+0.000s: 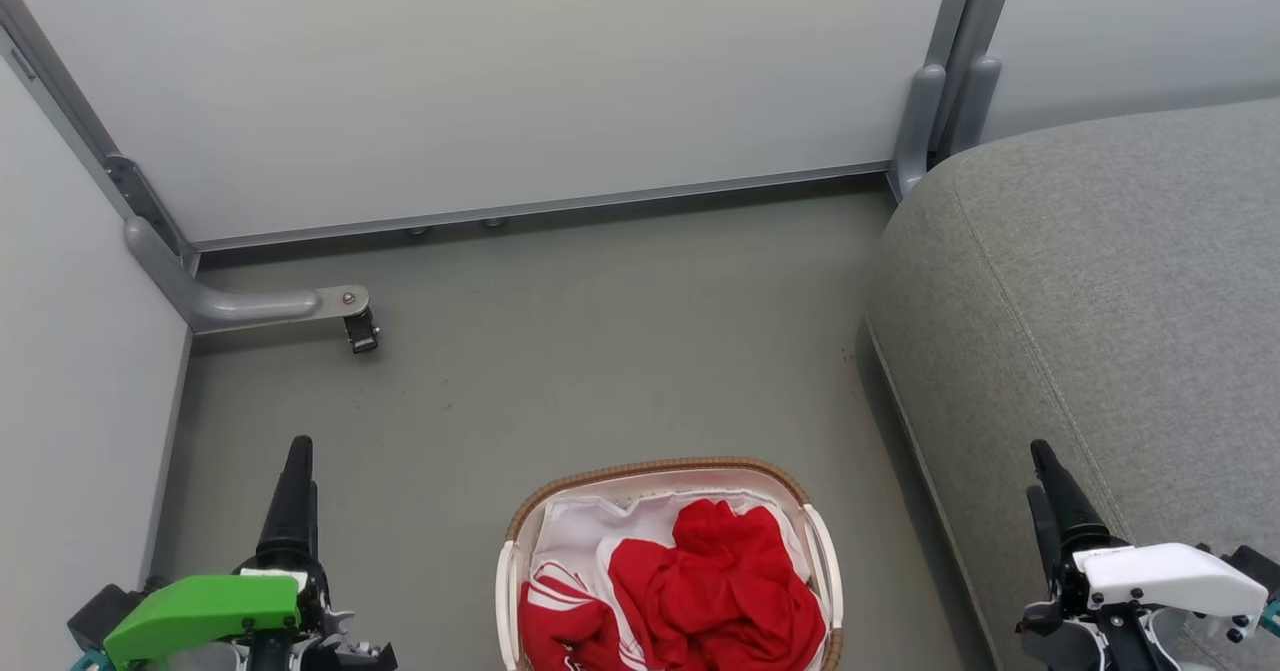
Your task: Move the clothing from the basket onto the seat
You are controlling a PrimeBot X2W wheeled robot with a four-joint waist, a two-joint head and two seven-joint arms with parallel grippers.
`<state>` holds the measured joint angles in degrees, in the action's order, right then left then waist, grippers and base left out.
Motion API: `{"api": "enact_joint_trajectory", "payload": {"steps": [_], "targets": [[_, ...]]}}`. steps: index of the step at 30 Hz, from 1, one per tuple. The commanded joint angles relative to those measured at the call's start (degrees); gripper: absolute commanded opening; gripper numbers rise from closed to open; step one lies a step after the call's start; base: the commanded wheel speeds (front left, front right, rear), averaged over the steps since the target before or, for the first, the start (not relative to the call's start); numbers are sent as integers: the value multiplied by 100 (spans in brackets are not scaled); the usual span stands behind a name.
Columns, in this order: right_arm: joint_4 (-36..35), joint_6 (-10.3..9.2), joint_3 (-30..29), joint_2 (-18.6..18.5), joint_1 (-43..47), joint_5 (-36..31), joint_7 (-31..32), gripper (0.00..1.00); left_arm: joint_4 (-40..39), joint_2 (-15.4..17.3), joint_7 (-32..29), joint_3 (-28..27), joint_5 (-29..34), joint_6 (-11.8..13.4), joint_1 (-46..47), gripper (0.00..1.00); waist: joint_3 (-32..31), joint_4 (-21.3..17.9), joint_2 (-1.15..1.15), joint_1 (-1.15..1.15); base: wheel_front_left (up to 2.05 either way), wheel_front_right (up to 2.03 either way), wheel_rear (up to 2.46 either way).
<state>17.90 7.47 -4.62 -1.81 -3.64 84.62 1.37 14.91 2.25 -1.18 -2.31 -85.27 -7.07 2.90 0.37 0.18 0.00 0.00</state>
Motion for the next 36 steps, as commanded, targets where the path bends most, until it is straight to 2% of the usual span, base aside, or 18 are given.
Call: {"api": "enact_joint_trajectory", "payload": {"steps": [1, 11, 26, 36], "targets": [[-100, 1, -19, -52, -142, -195, -77, 100, -131, 28, 60, 18, 210, -18, 18, 100, 2, 2, 0, 0, 0, 0, 0], [-252, 2, -52, -64, -141, -1072, -304, 100, -297, 35, 287, 46, 1199, -10, -16, 100, 26, 15, 0, 0, 0, 0, 0], [-454, 2, 41, -75, -121, -3063, -608, 100, -497, 46, 589, 288, 2895, 137, -97, 100, 67, 28, 0, 0, 0, 0, 0], [-565, 2, 208, -84, -106, -3954, -784, 100, -560, 51, 764, 543, 3823, 246, -133, 100, 91, 47, 0, 0, 0, 0, 0]]}}
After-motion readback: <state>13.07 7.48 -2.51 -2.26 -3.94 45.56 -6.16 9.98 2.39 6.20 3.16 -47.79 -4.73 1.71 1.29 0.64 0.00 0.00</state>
